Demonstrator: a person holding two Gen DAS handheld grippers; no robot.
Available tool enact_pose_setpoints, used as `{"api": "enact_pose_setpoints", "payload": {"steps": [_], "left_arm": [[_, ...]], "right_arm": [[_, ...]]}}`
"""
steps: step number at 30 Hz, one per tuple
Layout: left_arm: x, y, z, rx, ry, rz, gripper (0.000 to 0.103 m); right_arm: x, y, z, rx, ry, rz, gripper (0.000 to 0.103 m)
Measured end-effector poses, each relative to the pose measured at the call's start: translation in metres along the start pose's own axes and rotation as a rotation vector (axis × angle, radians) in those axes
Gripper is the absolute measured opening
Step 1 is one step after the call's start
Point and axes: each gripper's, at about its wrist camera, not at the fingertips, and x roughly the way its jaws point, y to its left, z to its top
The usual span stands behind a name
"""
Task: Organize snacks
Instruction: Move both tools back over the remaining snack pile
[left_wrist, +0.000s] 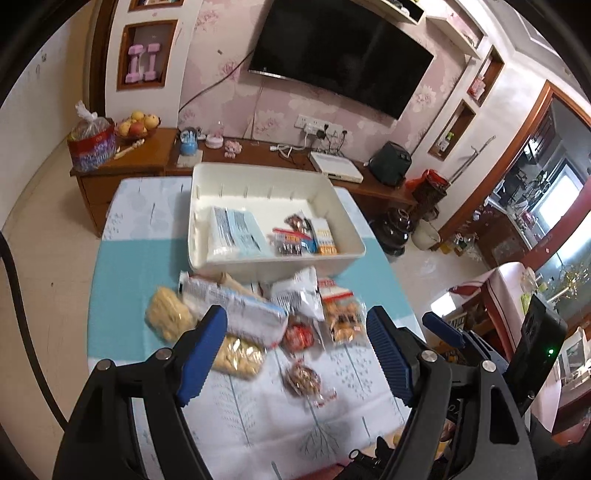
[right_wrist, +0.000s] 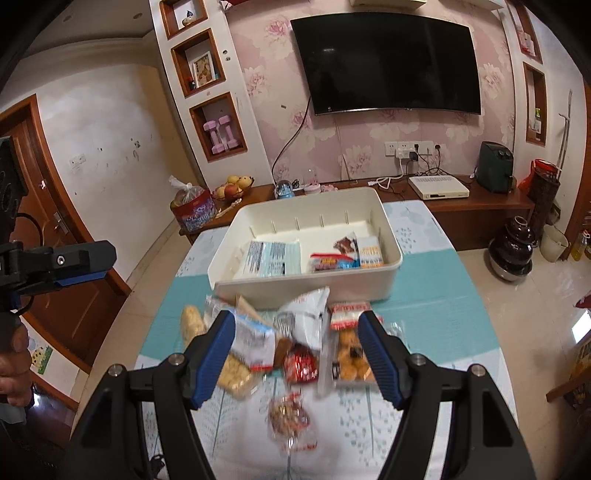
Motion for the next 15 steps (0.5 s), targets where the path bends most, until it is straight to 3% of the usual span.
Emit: {"api": "enact_pose_setpoints", "payload": {"steps": [15], "left_arm": [[0.023, -0.024, -0.038, -0.001, 0.114, 0.05, 0.077]], "right_arm": [[-0.021, -0.033, -0.025, 0.099, 0.086, -0.045, 0.069]]}}
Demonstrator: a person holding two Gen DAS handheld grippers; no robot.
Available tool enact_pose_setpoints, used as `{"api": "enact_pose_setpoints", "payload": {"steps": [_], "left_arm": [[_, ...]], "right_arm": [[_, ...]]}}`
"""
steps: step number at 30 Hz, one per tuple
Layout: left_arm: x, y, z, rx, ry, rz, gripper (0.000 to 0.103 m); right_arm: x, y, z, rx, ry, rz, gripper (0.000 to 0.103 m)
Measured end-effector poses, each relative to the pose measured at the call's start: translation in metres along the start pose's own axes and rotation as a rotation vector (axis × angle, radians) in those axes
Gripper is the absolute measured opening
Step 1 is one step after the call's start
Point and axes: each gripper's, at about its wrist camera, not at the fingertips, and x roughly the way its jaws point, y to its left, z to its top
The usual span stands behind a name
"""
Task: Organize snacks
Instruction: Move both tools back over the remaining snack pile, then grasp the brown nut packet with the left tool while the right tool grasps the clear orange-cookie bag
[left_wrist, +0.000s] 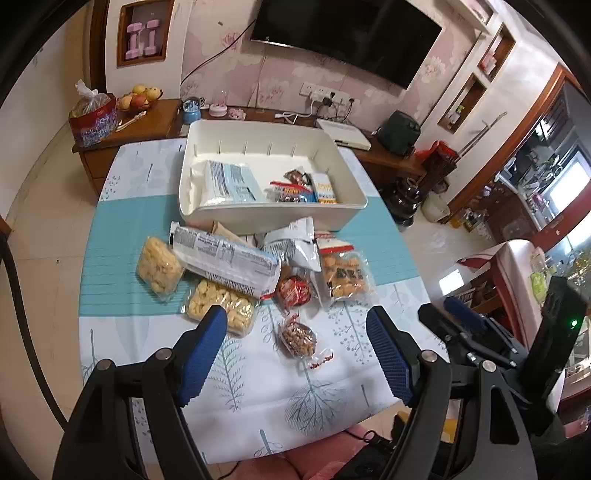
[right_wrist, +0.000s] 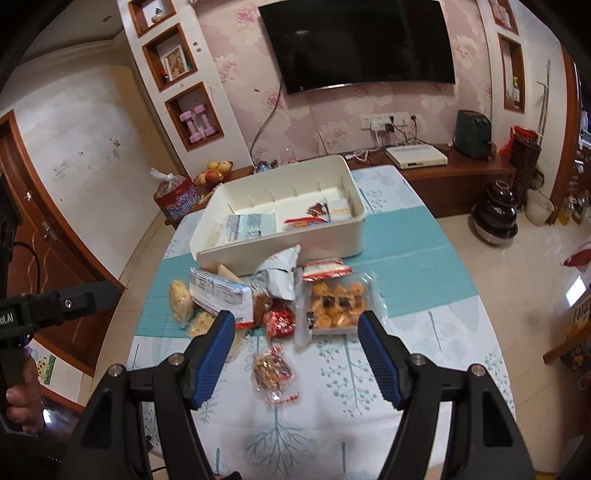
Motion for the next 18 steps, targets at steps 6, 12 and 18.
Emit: {"api": "enact_pose_setpoints", "payload": {"steps": [6, 12, 18], "left_arm": [[0.021, -0.01, -0.006, -0.002, 0.061, 0.028, 0.077], [0.045, -0.023, -0.01, -0.068, 0.097, 0.092, 0.077], [0.068, -0.036, -0.014, -0.183, 0.123, 0.189, 0.077]], "right_arm": [[0.004, -0.019, 0.0, 0.016, 0.037, -0.01, 0.07], [0.017, -0.041, 0.006, -0.025, 0.104, 0.012, 0.07], [0.021, -0.058, 0.021, -0.175, 0.161, 0.068, 0.07]]}}
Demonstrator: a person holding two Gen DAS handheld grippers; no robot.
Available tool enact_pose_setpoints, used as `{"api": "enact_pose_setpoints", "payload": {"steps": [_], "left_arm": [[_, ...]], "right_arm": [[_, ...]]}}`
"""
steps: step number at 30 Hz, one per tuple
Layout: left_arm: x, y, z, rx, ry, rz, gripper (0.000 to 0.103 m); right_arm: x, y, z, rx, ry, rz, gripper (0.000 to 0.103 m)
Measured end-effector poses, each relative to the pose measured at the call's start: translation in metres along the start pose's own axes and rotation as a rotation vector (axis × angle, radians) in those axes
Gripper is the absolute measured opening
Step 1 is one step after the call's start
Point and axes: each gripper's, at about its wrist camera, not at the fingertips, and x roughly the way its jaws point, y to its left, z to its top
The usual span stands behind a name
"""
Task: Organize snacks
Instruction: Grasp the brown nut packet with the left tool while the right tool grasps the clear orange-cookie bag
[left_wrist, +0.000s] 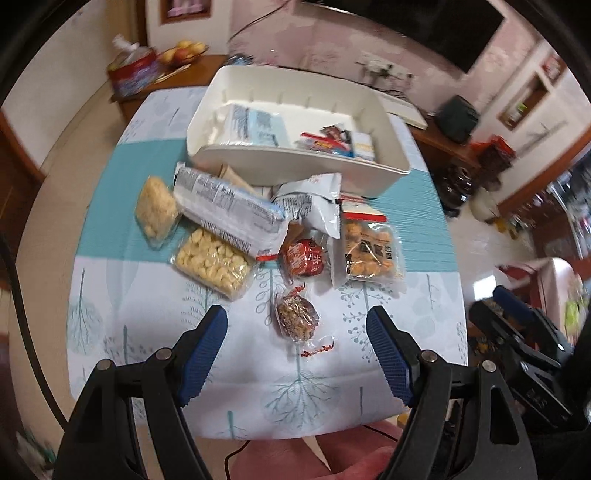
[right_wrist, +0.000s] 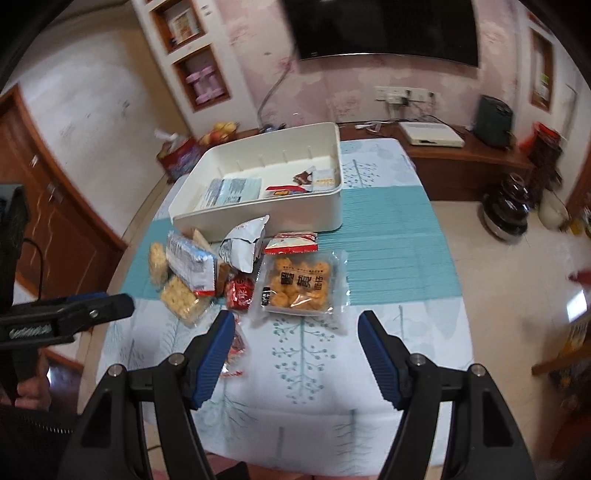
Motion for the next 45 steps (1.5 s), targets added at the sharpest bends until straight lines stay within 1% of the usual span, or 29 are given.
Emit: {"api": "enact_pose_setpoints", "payload": {"steps": [3, 10, 15, 17, 18, 20, 21, 28, 32, 36, 42, 45], "left_arm": [[0.012, -0.009, -0.006, -0.051, 0.01, 0.031, 0.077], [0.041, -0.026, -0.028, -0.141, 0.039, 0.107, 0.077], [0.058, -0.029, -0.041, -0.21, 0.05, 0.159, 0.077], [0.064, -0.029, -0.043, -0.236, 0.063, 0.172, 0.077], [0.068, -0.028, -0.044, -0.256, 0.075, 0.175, 0.077], [0.074, -0.026, -0.045, -0.287, 0.097, 0.184, 0.077], [0.077, -0.025, -0.044, -0.301, 0.104, 0.19, 0.077], [0.096, -0.024, -0.034, -0.343, 0.151, 0.247, 0.077], [0.107, -0.023, -0.026, -0.359, 0.17, 0.272, 0.077], [0.119, -0.022, -0.02, -0.355, 0.183, 0.304, 0.077], [0.13, -0.016, -0.016, -0.363, 0.196, 0.352, 0.077], [0.136, -0.012, -0.015, -0.374, 0.208, 0.357, 0.077]], "right_arm": [[0.0, -0.009, 0.003, -0.089, 0.016, 0.018, 0.07], [0.008, -0.027, 0.002, -0.243, 0.043, 0.088, 0.07], [0.02, -0.033, -0.001, -0.375, 0.055, 0.118, 0.07], [0.024, -0.035, -0.001, -0.413, 0.057, 0.117, 0.071], [0.026, -0.036, 0.0, -0.429, 0.059, 0.113, 0.075], [0.033, -0.038, 0.0, -0.463, 0.069, 0.107, 0.088], [0.037, -0.039, 0.001, -0.475, 0.071, 0.107, 0.089], [0.066, -0.04, 0.003, -0.573, 0.094, 0.148, 0.09], [0.079, -0.036, 0.005, -0.65, 0.073, 0.164, 0.09], [0.094, -0.03, 0.008, -0.725, 0.055, 0.176, 0.09], [0.114, -0.021, 0.011, -0.797, 0.044, 0.217, 0.091], [0.122, -0.015, 0.011, -0.834, 0.026, 0.226, 0.092]]}}
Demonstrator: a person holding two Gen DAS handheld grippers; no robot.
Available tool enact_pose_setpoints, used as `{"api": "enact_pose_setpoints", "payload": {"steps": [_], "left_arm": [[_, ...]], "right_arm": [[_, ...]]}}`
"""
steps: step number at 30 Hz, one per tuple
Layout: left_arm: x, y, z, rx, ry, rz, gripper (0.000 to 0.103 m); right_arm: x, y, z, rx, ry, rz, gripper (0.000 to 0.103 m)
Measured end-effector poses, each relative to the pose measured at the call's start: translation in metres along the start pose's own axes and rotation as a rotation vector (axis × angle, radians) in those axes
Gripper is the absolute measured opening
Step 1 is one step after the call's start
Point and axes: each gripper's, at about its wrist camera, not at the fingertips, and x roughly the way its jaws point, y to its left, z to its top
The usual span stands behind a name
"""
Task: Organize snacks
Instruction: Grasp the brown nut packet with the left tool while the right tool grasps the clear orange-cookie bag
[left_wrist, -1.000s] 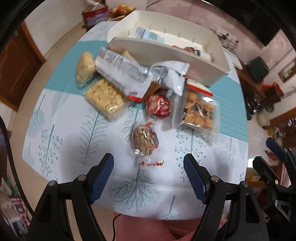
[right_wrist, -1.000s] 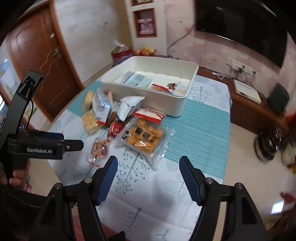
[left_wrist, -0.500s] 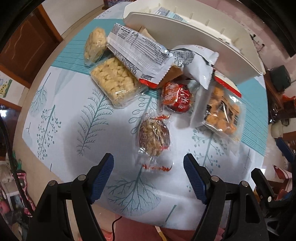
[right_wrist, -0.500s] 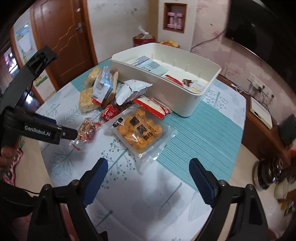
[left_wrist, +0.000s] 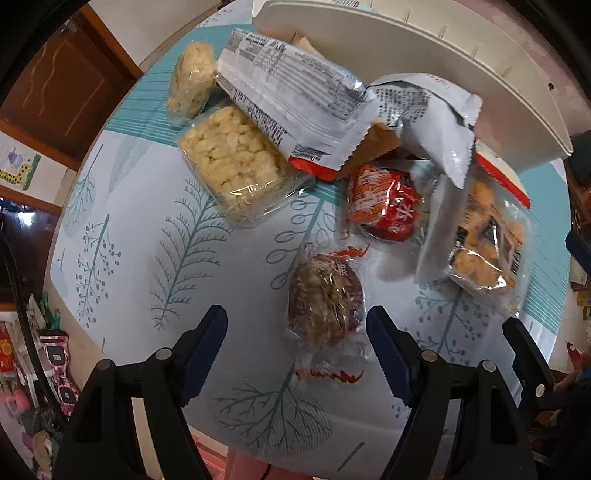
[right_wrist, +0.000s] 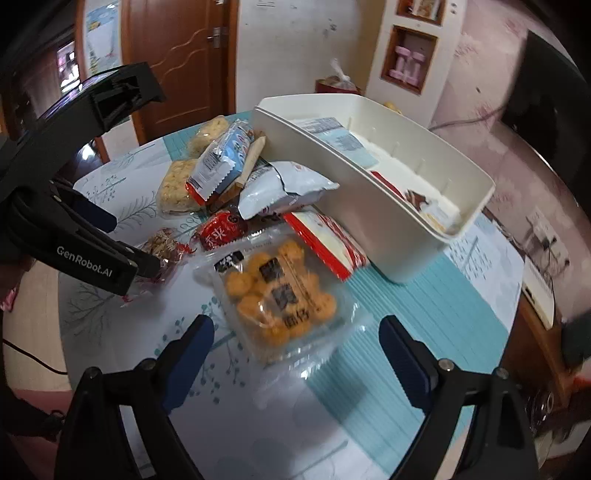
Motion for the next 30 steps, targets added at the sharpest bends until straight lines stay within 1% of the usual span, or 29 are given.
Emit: {"api": "enact_pose_setpoints", "payload": {"steps": [5, 10, 13, 16, 21, 22, 24, 25, 27, 28, 30], "left_arm": [[0.008, 0.002, 0.004, -0.001, 0.011, 0.003, 0.077], [0.012, 0.0, 0.006, -0.015, 0.018, 0.0, 0.077], [0.017, 0.002, 0.009, -0.029, 0.028, -0.008, 0.077], [0.021, 0.004, 0.01, -0.041, 0.033, -0.016, 0.077], [0.03, 0.007, 0.01, -0.064, 0.05, -0.024, 0.076], [0.031, 0.008, 0.01, -0.07, 0.054, -0.029, 0.074], [0.034, 0.012, 0.01, -0.082, 0.062, -0.055, 0.063], [0.035, 0.013, 0.01, -0.085, 0.065, -0.068, 0.06], [0.037, 0.012, 0.006, -0.086, 0.065, -0.093, 0.045], [0.037, 0.012, 0.006, -0.084, 0.064, -0.103, 0.043], [0.037, 0.011, 0.005, -0.079, 0.065, -0.098, 0.042]], "right_arm": [[0.018, 0.0, 0.006, -0.024, 0.007, 0.021, 0.094], [0.035, 0.0, 0.007, -0.035, 0.045, 0.046, 0.095], [0.041, 0.002, 0.009, -0.043, 0.058, 0.056, 0.098], [0.046, 0.003, 0.01, -0.05, 0.068, 0.057, 0.1], [0.054, 0.008, 0.014, -0.048, 0.078, 0.052, 0.1], [0.055, 0.008, 0.014, -0.049, 0.079, 0.052, 0.1], [0.057, 0.011, 0.014, -0.058, 0.081, 0.046, 0.101], [0.057, 0.012, 0.014, -0.065, 0.082, 0.045, 0.101], [0.059, 0.014, 0.015, -0.07, 0.084, 0.038, 0.102], [0.06, 0.014, 0.015, -0.071, 0.088, 0.031, 0.102], [0.063, 0.016, 0.016, -0.069, 0.098, 0.014, 0.102]]}}
